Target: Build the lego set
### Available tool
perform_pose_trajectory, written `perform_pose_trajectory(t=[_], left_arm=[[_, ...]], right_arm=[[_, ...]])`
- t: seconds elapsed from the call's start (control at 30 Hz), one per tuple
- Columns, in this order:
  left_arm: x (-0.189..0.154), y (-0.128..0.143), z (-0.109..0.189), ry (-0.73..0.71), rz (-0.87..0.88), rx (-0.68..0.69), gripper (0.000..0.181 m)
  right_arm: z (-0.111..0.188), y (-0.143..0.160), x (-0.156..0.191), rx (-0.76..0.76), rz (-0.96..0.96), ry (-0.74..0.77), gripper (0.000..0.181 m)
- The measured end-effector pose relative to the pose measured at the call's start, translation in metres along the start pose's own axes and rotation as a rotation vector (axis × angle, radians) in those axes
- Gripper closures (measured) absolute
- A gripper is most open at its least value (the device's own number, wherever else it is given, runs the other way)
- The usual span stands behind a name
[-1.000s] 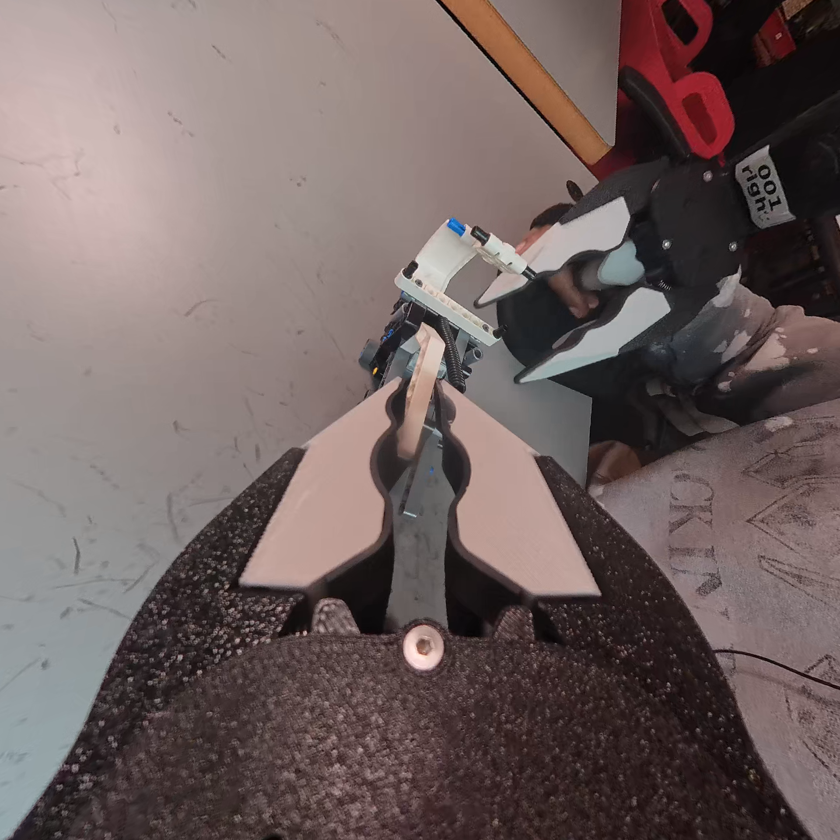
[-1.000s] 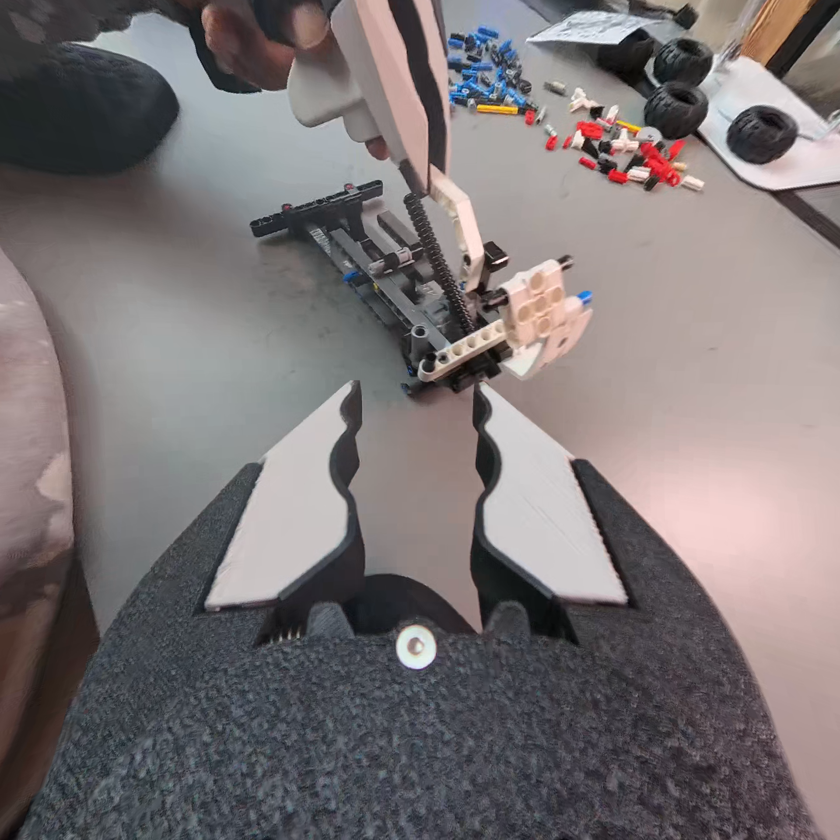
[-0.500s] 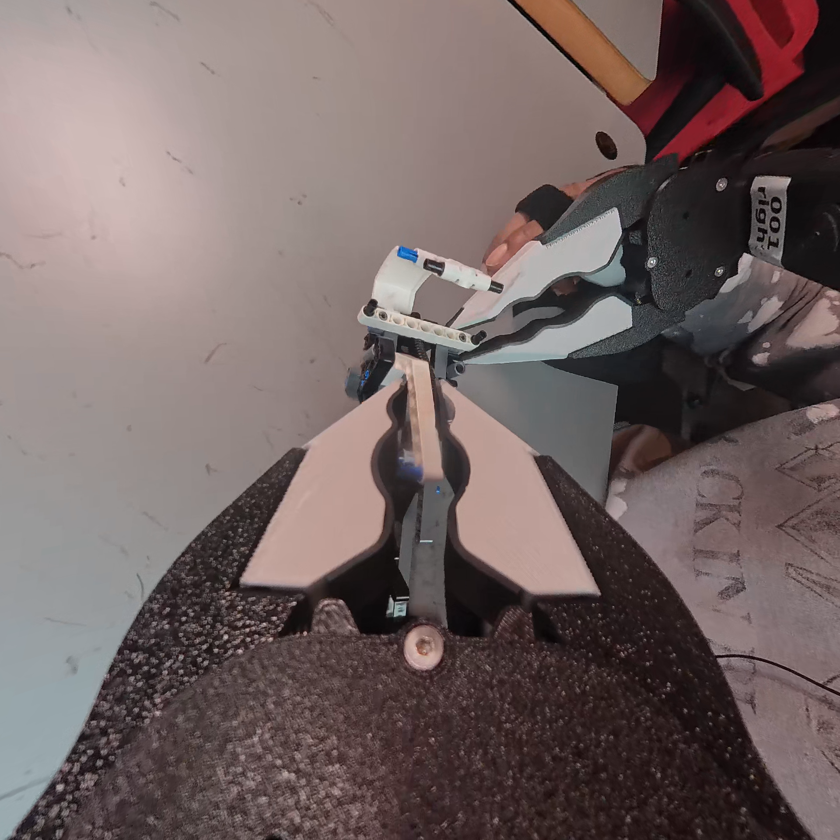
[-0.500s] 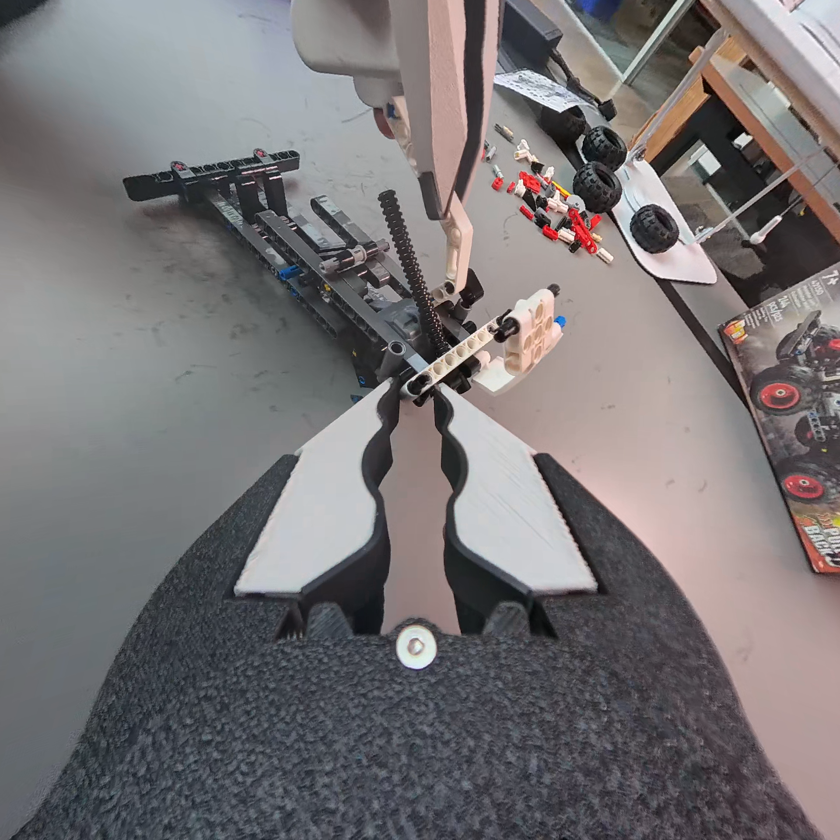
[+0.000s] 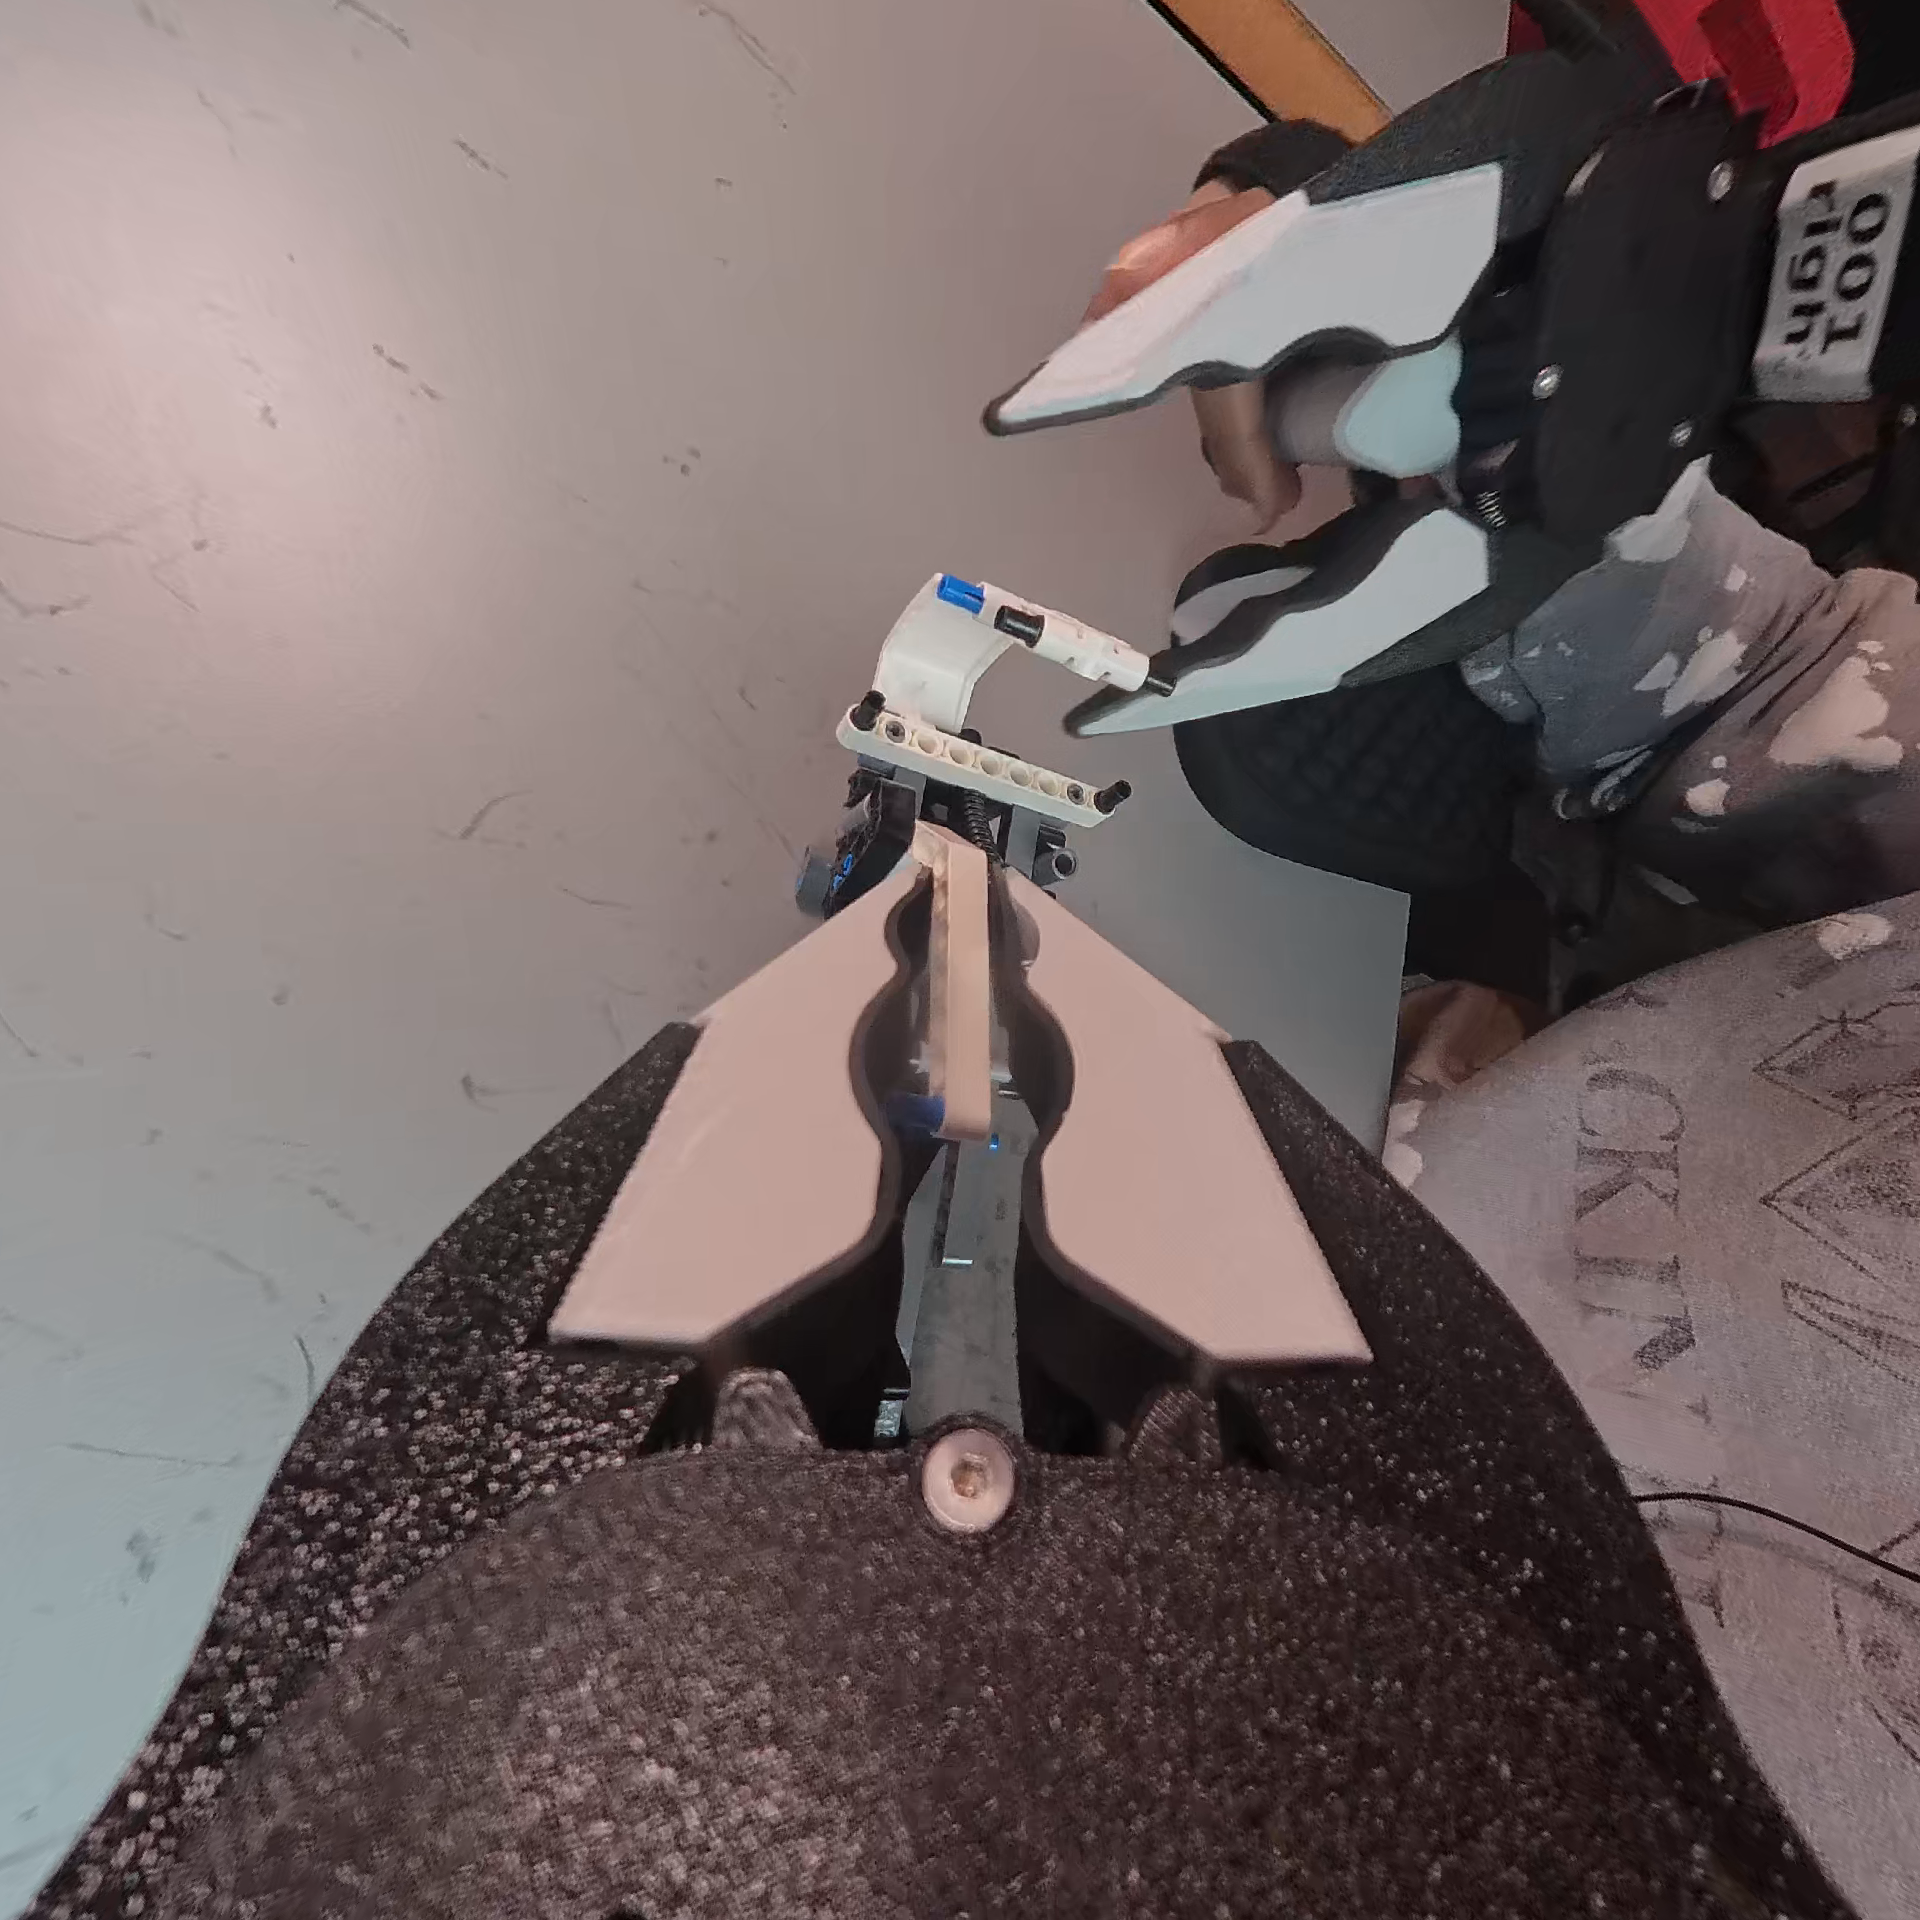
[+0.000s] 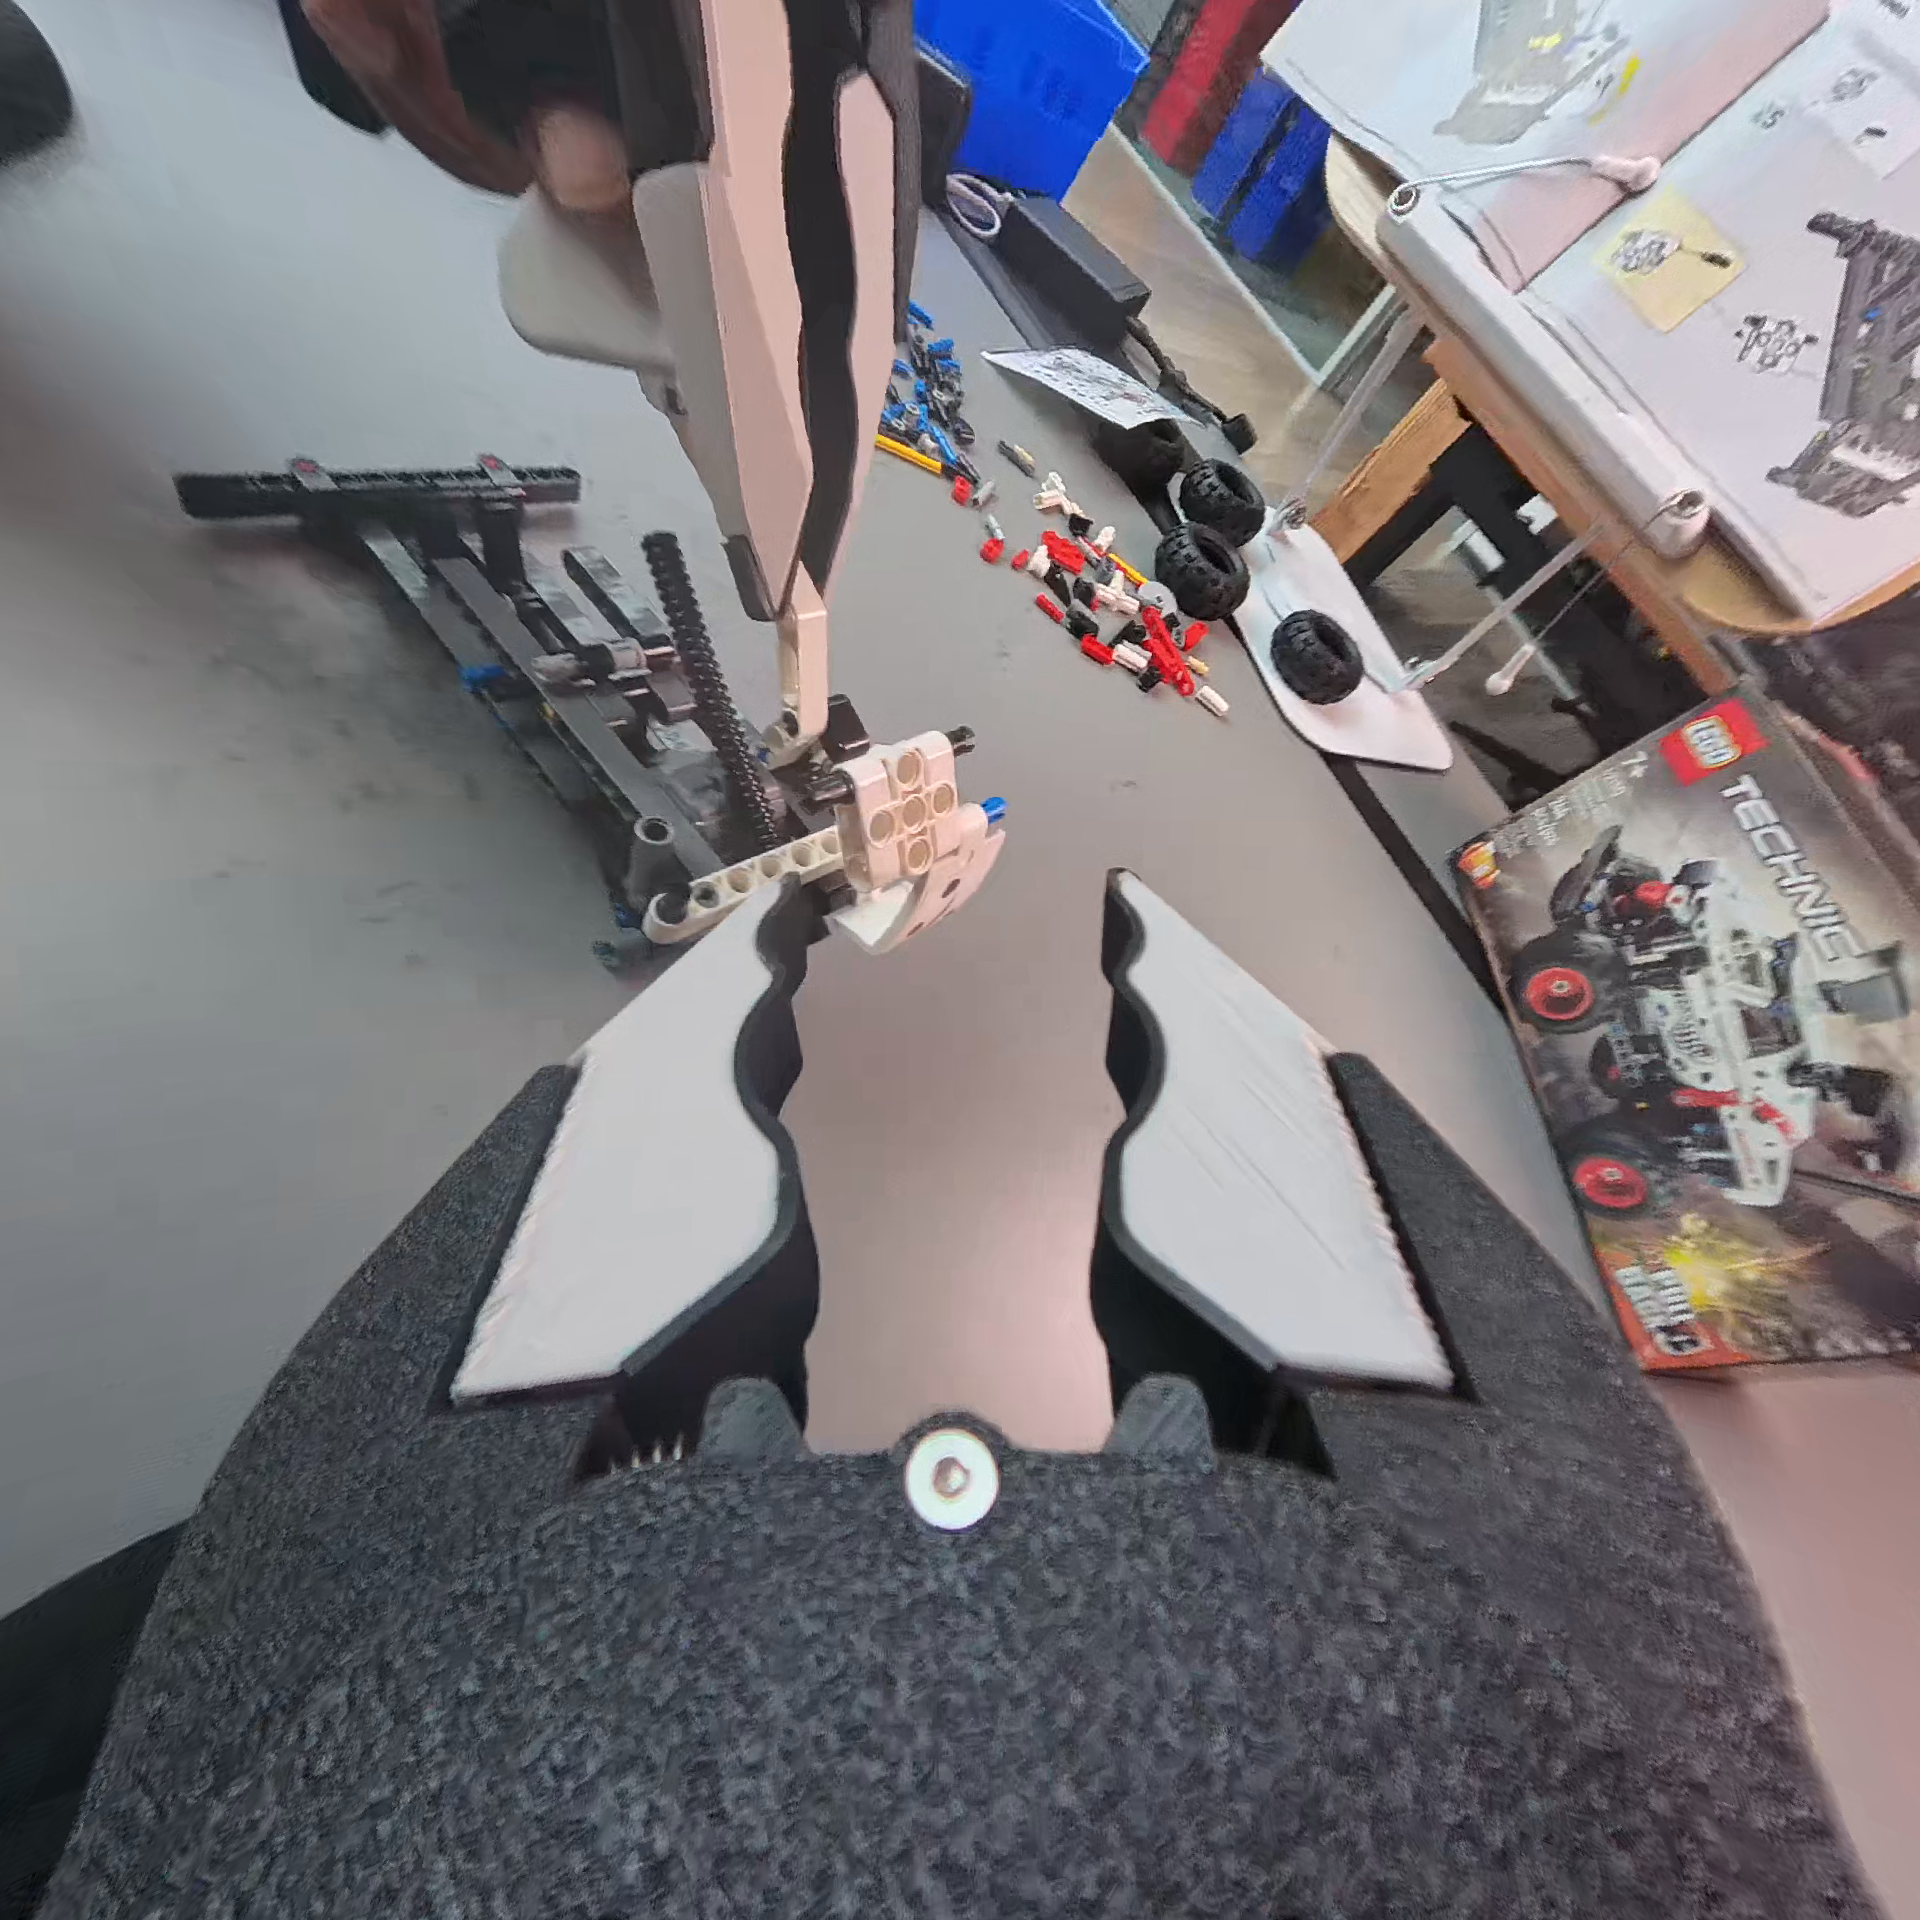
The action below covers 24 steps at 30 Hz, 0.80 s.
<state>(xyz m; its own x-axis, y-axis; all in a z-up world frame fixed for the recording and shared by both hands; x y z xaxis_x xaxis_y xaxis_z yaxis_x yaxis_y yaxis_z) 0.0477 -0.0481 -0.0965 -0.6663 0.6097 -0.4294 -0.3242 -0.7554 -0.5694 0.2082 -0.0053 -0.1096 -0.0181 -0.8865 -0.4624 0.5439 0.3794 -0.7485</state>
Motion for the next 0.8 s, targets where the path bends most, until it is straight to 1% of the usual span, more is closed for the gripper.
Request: perform_pose_trajectory(t=[0.03,0.07,0.1,0.17,0.27,0.37,0.6,0.7,0.8], left_arm=[[-0.001,0.0,-0.001,0.003,-0.012,-0.001,0.167],[-0.002,0.002,-0.002,0.004,-0.025,0.004,0.164],[-0.002,0.003,-0.003,-0.009,-0.033,0.014,0.164],[0.0,0.006,-0.005,-0.03,-0.05,0.021,0.17],[0.001,0.006,-0.005,-0.026,-0.028,-0.004,0.171],[0.0,0.007,-0.007,0.015,0.006,-0.021,0.17],[0.0,0.008,-0.007,0.023,0.012,-0.027,0.17],[0.001,0.009,-0.006,0.054,-0.011,-0.028,0.169],[0.001,0.008,-0.001,0.096,-0.026,-0.053,0.164]], right_arm=[[-0.008,0.002,0.002,-0.007,0.053,0.018,0.126],[-0.014,0.001,0.007,-0.034,0.095,0.016,0.136],[-0.017,-0.001,0.011,-0.069,0.13,0.008,0.147],[-0.019,-0.005,0.015,-0.105,0.212,0.039,0.156],[-0.019,-0.009,0.022,-0.126,0.38,0.079,0.157],[-0.022,-0.013,0.035,-0.158,0.514,0.087,0.158],[-0.027,-0.02,0.035,-0.088,0.68,0.068,0.161],[-0.028,-0.023,0.036,-0.045,0.763,0.058,0.161],[-0.029,-0.025,0.036,-0.021,0.806,0.046,0.162]])
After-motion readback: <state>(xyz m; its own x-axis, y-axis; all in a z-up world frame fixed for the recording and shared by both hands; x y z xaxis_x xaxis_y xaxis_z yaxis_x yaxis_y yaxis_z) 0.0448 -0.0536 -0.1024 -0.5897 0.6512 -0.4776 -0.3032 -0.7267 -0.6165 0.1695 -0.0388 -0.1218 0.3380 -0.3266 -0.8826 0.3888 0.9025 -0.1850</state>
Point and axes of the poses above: each gripper's, where its closed fingertips meet, z back along the fingers, y out of its underside, x = y × z across the jaws, the point moved 7 cm from there along z, back along the fingers, and after that the axes turned 6 degrees about x, right-handed, at the moved point
